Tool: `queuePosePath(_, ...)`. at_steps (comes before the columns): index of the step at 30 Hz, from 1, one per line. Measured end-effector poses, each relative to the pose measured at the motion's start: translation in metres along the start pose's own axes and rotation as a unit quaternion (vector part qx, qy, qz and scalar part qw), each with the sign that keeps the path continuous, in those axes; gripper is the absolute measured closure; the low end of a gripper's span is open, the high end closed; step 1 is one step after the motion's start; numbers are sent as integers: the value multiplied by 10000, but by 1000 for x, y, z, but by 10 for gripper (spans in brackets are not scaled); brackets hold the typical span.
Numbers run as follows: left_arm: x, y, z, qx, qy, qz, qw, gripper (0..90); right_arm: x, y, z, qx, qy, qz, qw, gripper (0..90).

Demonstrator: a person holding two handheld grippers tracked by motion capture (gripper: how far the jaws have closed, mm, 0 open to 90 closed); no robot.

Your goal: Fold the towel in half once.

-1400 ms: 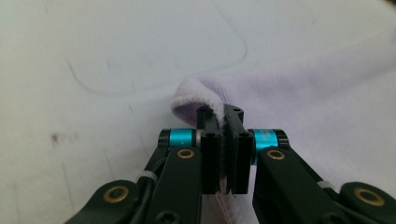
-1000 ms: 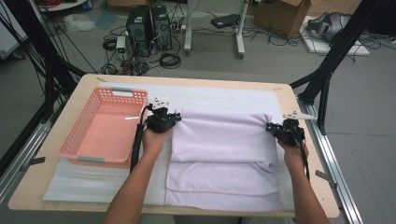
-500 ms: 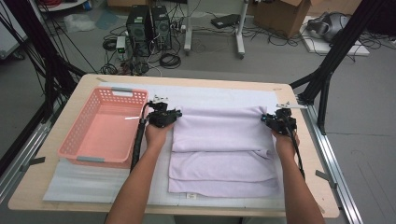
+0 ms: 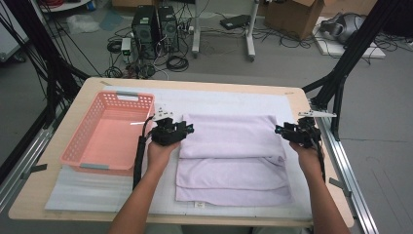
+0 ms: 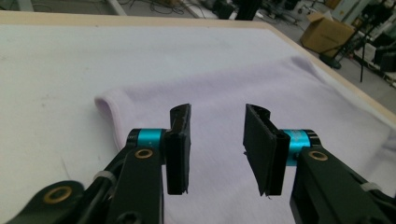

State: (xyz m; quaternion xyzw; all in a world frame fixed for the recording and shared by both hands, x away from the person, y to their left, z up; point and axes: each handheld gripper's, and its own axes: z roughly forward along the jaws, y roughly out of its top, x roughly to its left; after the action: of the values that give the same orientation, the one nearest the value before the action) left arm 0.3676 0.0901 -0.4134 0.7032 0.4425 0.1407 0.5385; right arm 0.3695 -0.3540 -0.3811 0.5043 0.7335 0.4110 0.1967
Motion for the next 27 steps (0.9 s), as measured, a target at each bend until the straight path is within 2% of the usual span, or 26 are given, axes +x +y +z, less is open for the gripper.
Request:
queuePosePath(3, -8, -12, -9, 19, -66, 42, 10000, 599, 7, -6, -12, -44, 110, -49, 9999, 558)
queuePosePath(5, -12, -19, -14, 99, -126, 10, 9999, 581, 10, -12, -18, 6, 181, -95, 9998, 561)
queuePosePath(6, -15, -23, -17, 47, -172, -7, 9998, 570, 12, -16, -21, 48, 208, -126, 9997, 566)
queuePosePath(9, -23, -31, -26, 65, -253, 55, 9996, 558, 18, -30, -32, 90, 198, -217, 9995, 566)
queuePosePath(14, -30, -50, -44, 108, -307, 60, 9995, 519, 26, -60, -52, 70, 266, -282, 9992, 601)
queuePosePath(18, -32, -67, -63, 212, -315, 50, 9993, 490, 34, -89, -64, 207, 351, -322, 9987, 640)
queuePosePath(20, -33, -73, -71, 279, -287, 46, 9992, 474, 37, -104, -68, 303, 323, -372, 9983, 660)
queuePosePath(23, -34, -82, -81, 404, -327, 11, 9986, 459, 39, -121, -72, 318, 395, -278, 9983, 674)
queuePosePath(26, -38, -92, -86, 569, -431, -17, 9975, 458, 42, -127, -73, 389, 522, -240, 9976, 678)
queuePosePath(27, -40, -95, -87, 597, -481, -49, 9970, 460, 43, -128, -72, 410, 516, -335, 9973, 678)
